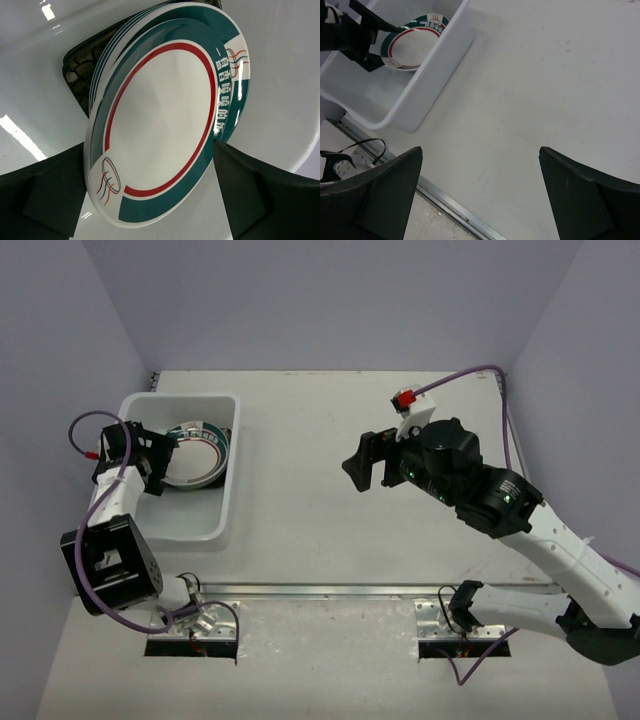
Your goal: Place the plates into the plastic bin on the countertop
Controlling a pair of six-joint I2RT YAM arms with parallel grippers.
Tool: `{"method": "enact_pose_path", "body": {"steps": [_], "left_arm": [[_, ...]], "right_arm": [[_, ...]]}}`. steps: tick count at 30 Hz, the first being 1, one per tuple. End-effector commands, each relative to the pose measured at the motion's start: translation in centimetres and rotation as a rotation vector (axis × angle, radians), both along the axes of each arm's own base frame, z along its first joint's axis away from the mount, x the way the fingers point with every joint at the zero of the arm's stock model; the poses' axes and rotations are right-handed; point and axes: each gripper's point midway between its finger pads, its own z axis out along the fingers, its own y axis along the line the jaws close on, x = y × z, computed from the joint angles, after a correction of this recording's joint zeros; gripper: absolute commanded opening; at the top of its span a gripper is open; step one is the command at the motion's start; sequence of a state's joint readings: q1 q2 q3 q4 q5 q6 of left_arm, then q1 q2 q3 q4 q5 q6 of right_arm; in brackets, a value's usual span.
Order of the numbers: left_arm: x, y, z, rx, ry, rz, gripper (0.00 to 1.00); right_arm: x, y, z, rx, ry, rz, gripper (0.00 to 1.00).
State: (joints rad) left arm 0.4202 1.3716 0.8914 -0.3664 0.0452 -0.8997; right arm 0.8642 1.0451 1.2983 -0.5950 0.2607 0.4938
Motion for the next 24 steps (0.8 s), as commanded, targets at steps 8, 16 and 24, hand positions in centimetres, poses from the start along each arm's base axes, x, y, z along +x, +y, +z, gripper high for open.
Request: {"method": "enact_pose_path", "body": {"steps": [8,16,24], "left_arm": [[-0.8,0.3,-1.2,0.017,0.173,-0.109,1.0],[1.6,0.3,0.7,0.031,0.16,-0.229,1.0],[3.7,0.1,2.3,0.072,0.138,-0.313,1.0]], "right_arm": [[2.3,-0.4,-4.7,-0.109,0.201,0.052,0.99],[3.4,-0.2,-4.7,-0.102,0.202,0.055,0.99],[2.5,0.1,-5.6,-0.097,0.219,0.096,0.99]]}}
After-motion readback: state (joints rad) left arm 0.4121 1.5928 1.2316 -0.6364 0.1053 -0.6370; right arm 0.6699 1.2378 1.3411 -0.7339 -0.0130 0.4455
